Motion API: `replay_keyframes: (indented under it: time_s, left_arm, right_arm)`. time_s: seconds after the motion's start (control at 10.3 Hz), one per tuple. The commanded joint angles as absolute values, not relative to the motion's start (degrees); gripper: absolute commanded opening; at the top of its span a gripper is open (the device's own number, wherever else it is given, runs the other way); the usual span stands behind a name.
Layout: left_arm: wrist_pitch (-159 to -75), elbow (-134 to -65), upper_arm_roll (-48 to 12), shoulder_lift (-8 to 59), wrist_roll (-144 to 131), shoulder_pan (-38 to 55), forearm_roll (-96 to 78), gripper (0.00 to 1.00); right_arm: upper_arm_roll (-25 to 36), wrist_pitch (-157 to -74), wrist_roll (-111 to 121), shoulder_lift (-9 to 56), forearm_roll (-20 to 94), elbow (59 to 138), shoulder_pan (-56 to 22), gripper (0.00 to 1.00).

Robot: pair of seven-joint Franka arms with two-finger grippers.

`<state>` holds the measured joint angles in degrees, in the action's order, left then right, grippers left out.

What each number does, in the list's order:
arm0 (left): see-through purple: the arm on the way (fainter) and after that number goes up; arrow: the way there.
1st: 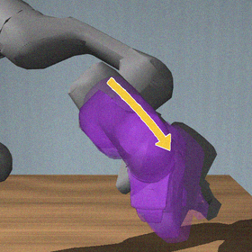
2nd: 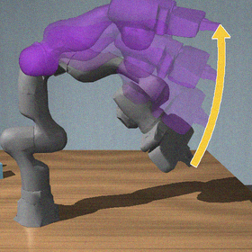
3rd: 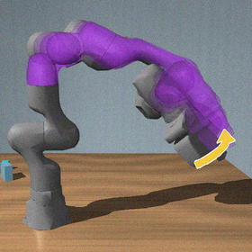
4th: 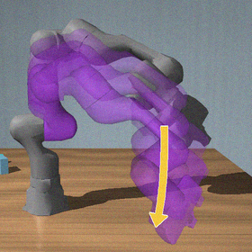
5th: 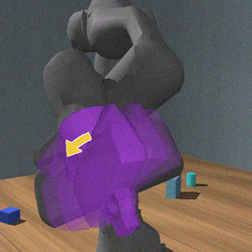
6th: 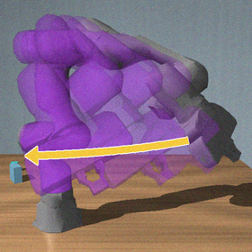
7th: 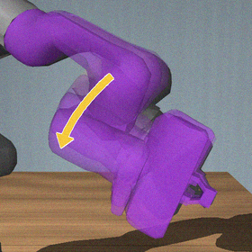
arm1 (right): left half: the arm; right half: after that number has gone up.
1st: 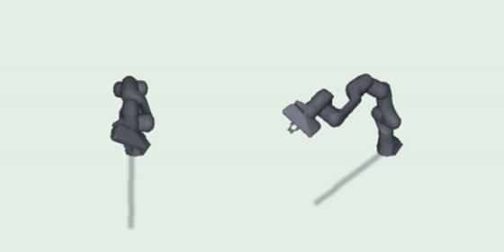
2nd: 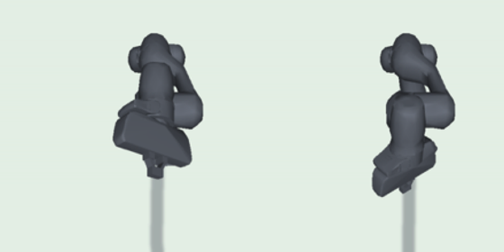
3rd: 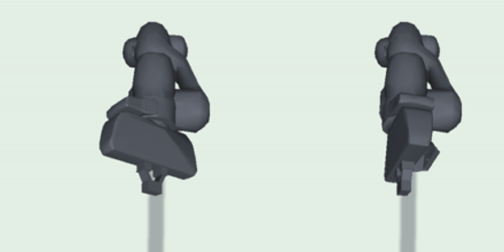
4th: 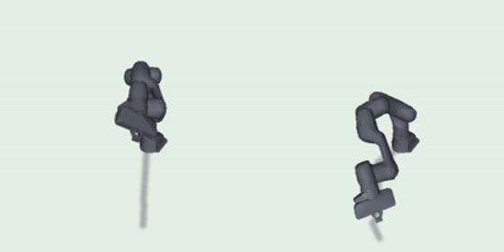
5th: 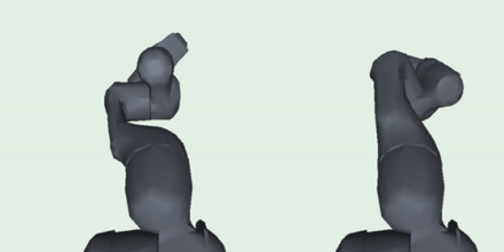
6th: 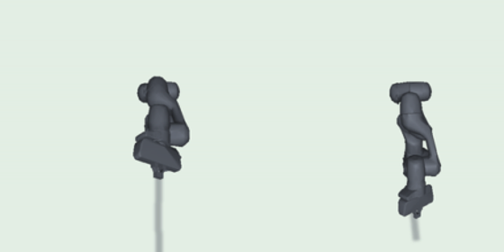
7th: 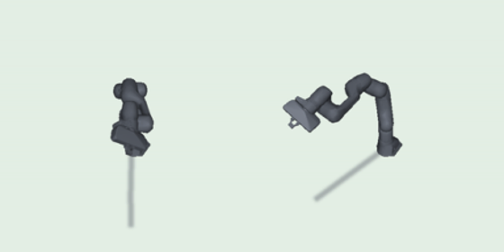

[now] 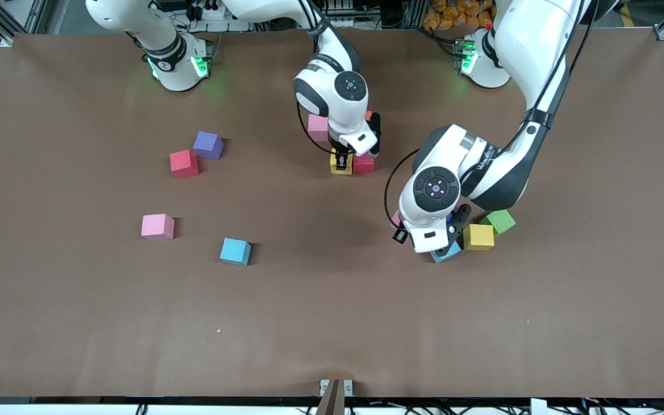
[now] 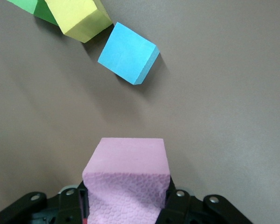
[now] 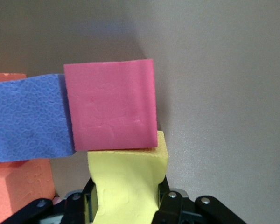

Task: Form number 2 with 11 blocks
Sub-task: 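Release the yellow cube with the right gripper while the left gripper carries pink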

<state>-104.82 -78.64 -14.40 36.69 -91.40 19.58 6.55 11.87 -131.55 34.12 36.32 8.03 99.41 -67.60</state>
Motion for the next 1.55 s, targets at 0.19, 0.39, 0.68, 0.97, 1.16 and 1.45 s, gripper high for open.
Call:
replay_keyframes:
  time_s: [0.19, 0.39, 0.68, 0.97, 1.16, 1.45]
  left_arm:
    - [-103.1, -80.9, -14.8, 34.6, -91.2, 19.4, 5.7, 0.55]
    - [-102.3, -80.9, -14.8, 34.6, -91.2, 19.7, 3.5, 0.55]
    - [-100.8, -80.8, -14.9, 34.6, -91.5, 20.1, 3.3, 0.54]
    - [-100.6, -80.9, -17.0, 34.7, -93.6, 19.8, 0.7, 0.54]
    - [-101.4, -80.7, -17.0, 34.7, -96.1, 20.5, -1.1, 0.54]
    - [-105.4, -80.4, -18.0, 35.0, -105.9, 23.8, -1.1, 0.54]
  right_arm:
    - [12.1, -128.9, 32.6, 36.0, 8.1, 98.6, -68.7, 1.0]
    - [12.1, -127.2, 32.6, 34.3, 8.1, 98.6, -68.7, 1.0]
    - [12.6, -123.1, 32.7, 30.8, 8.0, 98.6, -68.1, 1.0]
    - [13.6, -122.4, 33.4, 30.1, 8.0, 98.6, -60.7, 1.0]
    - [13.6, -123.1, 33.0, 30.4, 7.9, 98.3, -55.1, 1.0]
    - [13.5, -124.4, 34.6, 30.8, 7.4, 97.7, -46.5, 1.0]
